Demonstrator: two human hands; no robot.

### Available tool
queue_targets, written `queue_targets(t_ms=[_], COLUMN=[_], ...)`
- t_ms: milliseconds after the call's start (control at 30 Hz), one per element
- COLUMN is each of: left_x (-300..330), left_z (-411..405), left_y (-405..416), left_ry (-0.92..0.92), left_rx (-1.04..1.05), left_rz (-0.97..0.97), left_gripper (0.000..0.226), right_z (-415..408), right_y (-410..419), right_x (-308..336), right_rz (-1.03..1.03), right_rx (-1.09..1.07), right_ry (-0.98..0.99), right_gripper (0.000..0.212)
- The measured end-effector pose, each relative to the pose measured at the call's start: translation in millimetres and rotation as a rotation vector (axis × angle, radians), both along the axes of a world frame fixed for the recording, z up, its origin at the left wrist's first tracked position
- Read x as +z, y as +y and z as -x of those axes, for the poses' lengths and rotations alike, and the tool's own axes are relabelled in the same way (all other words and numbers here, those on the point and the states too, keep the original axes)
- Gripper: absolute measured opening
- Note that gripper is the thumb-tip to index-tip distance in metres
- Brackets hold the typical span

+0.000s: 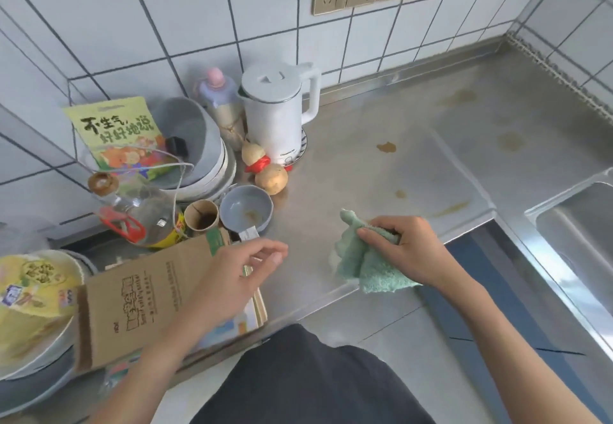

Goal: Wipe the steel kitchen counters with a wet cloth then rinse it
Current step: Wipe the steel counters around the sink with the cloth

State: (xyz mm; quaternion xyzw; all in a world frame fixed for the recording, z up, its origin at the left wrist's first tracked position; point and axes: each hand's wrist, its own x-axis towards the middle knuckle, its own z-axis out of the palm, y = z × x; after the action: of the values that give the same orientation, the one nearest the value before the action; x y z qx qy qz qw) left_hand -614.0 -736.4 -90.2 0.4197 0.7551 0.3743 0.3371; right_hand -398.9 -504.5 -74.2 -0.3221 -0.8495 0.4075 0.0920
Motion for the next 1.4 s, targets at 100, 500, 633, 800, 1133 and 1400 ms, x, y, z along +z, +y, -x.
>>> queue_targets(t_ms=[100,500,633,800,1133,1400], left_x=[6,-3,-3,-3,-9,-32], left_z=[25,63,65,58,0,-13], left_y=[43,143,143,153,165,155], left_ry=[0.041,0.218,0.233,0.187,-0.609,-0.768], left_rx=[-0.104,-0.317,-0.247,-0.051,0.312,0.381], left_rz=[-0.036,0.069,0.021,-0.034,0.016,0.057], left_gripper=[0.019,0.028,0.029,0.047,0.046,0.018], right_z=[24,80,74,75,98,66], right_y=[10,63,88,95,26,19], right_x=[17,62,56,29,0,-23], right_rz=[-0.071,-0.211,-0.307,-0.213,0.243,0.503], right_rx=[0.057,0.412,0.334,0.078,-0.222,-0.521], right_ry=[-0.017,-0.097,-0.202,-0.15,0.041,0.285], right_gripper=[0.023,0.019,0.028,0.038,0.027,0.032])
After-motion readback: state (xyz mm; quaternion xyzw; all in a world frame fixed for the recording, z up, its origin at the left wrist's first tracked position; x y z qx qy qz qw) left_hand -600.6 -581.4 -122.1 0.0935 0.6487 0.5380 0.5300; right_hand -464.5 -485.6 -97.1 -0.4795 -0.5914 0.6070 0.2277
